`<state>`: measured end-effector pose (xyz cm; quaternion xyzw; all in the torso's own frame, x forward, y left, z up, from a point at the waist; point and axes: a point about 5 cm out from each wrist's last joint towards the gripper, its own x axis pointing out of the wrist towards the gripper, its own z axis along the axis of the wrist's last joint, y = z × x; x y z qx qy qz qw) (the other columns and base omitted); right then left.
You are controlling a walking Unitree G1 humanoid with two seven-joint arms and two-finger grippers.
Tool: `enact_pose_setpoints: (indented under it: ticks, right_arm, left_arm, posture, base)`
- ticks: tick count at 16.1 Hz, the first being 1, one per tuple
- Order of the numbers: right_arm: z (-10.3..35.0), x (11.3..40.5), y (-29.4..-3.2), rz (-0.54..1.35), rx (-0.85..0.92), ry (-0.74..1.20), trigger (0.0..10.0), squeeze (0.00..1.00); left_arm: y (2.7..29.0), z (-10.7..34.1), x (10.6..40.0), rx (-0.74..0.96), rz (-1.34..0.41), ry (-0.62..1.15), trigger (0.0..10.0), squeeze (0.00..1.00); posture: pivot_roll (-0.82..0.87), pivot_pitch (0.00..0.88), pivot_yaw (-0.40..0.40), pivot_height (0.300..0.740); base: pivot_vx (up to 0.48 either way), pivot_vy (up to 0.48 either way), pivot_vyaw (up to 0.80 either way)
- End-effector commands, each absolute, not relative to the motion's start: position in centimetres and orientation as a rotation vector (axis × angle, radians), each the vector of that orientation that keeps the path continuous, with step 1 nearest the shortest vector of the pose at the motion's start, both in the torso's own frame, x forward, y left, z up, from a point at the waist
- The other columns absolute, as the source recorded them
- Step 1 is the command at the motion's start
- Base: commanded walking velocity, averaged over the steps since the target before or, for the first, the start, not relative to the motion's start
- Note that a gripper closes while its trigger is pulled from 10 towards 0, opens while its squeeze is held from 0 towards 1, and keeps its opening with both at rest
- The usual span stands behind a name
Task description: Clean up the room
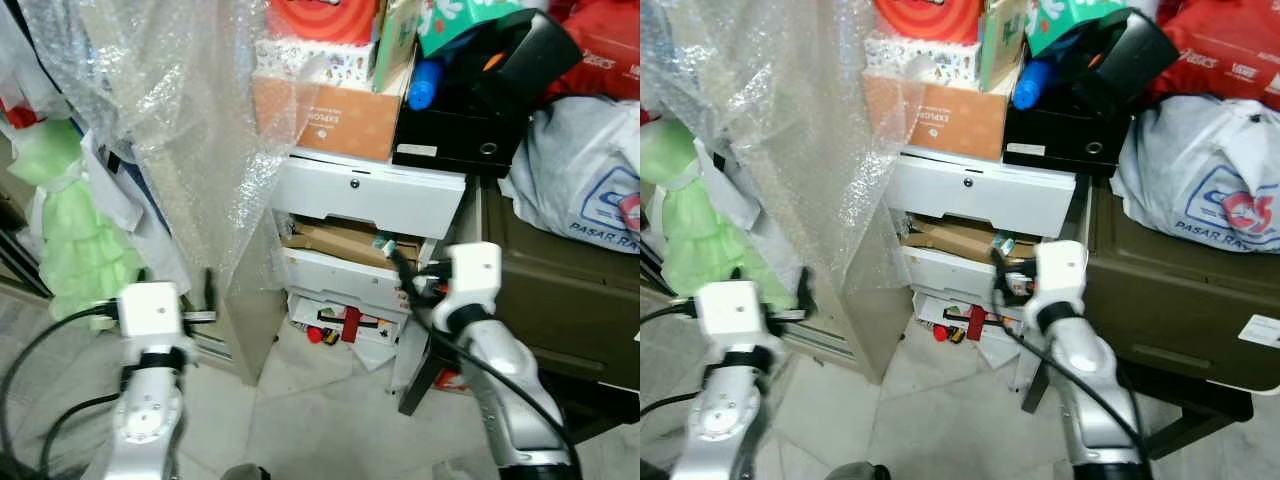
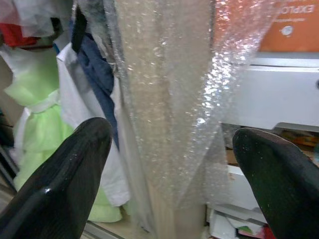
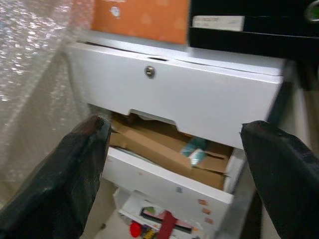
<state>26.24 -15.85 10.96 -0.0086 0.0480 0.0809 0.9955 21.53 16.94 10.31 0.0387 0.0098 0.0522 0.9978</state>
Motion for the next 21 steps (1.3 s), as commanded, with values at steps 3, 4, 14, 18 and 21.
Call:
enact_pose_setpoints:
  ticks: [3, 4, 14, 18, 21]
  right_arm:
    - [10.96, 26.4, -15.53, 0.172, -0.013, 0.093, 10.0, 0.0]
    - [10.96, 26.46, -15.49, 0.17, -0.002, 0.09, 10.0, 0.0]
    - [11.08, 26.73, -15.42, 0.164, -0.002, 0.085, 10.0, 0.0]
    - [11.02, 26.83, -15.32, 0.164, 0.003, 0.09, 10.0, 0.0]
    - [10.8, 26.9, -15.33, 0.159, 0.01, 0.106, 10.0, 0.0]
  left_arm:
    - [17.49, 10.41, 21.49, 0.091, 0.116, 0.022, 10.0, 0.0]
    - [17.48, 10.41, 21.52, 0.089, 0.114, 0.022, 10.0, 0.0]
    - [17.18, 10.48, 21.7, 0.103, 0.1, 0.026, 10.0, 0.0]
    - [17.15, 10.5, 21.79, 0.094, 0.092, 0.025, 10.0, 0.0]
    - [16.97, 10.54, 21.84, 0.092, 0.076, 0.021, 10.0, 0.0]
  posture:
    - [-0.09, 0.0, -0.003, 0.74]
    - [-0.09, 0.0, -0.003, 0.74]
    - [-0.09, 0.0, -0.001, 0.74]
    - [-0.09, 0.0, 0.001, 0.74]
    - [-0.09, 0.0, 0.002, 0.74]
  base:
    - [0.0, 0.0, 0.0]
    - [0.0, 0.0, 0.0]
    - [0.0, 0.0, 0.0]
    - [0.0, 0.0, 0.0]
    - [0.0, 0.0, -0.73]
